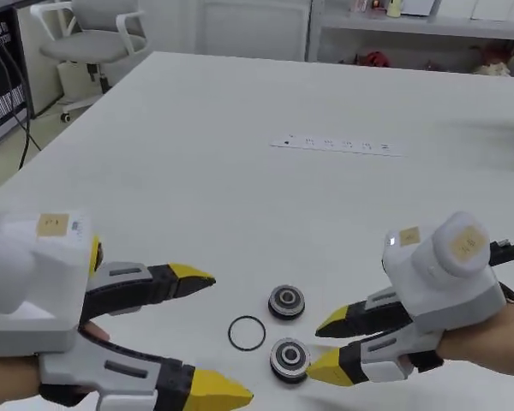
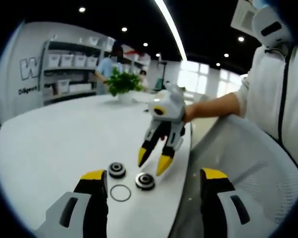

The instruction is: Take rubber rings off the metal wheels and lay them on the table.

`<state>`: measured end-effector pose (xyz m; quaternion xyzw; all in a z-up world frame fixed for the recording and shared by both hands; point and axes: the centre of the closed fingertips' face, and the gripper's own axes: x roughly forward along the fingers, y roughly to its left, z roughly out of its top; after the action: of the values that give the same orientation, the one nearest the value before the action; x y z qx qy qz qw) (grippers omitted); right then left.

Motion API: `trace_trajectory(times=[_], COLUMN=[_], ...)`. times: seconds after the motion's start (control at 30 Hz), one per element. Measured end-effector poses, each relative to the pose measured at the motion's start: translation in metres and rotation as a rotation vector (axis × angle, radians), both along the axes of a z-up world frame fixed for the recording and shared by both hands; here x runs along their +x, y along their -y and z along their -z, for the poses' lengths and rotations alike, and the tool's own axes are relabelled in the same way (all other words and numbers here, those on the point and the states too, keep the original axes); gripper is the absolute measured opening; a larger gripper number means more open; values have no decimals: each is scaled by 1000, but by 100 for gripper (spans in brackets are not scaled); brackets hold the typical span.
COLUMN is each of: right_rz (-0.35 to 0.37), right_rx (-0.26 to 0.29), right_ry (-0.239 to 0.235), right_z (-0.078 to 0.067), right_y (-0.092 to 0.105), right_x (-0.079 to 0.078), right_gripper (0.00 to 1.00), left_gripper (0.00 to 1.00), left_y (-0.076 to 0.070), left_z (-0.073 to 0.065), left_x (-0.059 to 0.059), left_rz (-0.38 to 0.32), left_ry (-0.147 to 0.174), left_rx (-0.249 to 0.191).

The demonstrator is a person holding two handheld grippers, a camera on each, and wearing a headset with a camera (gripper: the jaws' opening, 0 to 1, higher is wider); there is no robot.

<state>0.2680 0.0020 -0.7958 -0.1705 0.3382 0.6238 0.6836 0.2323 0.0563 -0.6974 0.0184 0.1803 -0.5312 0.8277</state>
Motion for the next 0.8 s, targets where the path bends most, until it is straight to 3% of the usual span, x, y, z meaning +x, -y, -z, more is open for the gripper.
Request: trace_trajectory(times=[0.1,0.13,0.3,0.37,0.6,0.8], right_rz=[-3,-6,-12,-14,-16,-30], right_rx=[1,-1,2,4,14,5], right_ry=[1,2,4,4,5,2], right_z=[0,0,-1,-1,-3,0], right_y=[0,0,-1,-1,-2,-2], right_x=[-1,-1,-1,-1,-1,-3], right_gripper=[28,28,28,28,28,28], left_gripper=[78,78,77,76,76,74], left_y=[2,3,11,16,38,47], left_z=[-8,-13,-30,-31,-27,-1], left_x=[5,8,21,25,36,35], left_rz=[12,20,27,34,69,104], left_ry=[23,50,96,96,88,103], left_rx=[40,54,66,64,68,154])
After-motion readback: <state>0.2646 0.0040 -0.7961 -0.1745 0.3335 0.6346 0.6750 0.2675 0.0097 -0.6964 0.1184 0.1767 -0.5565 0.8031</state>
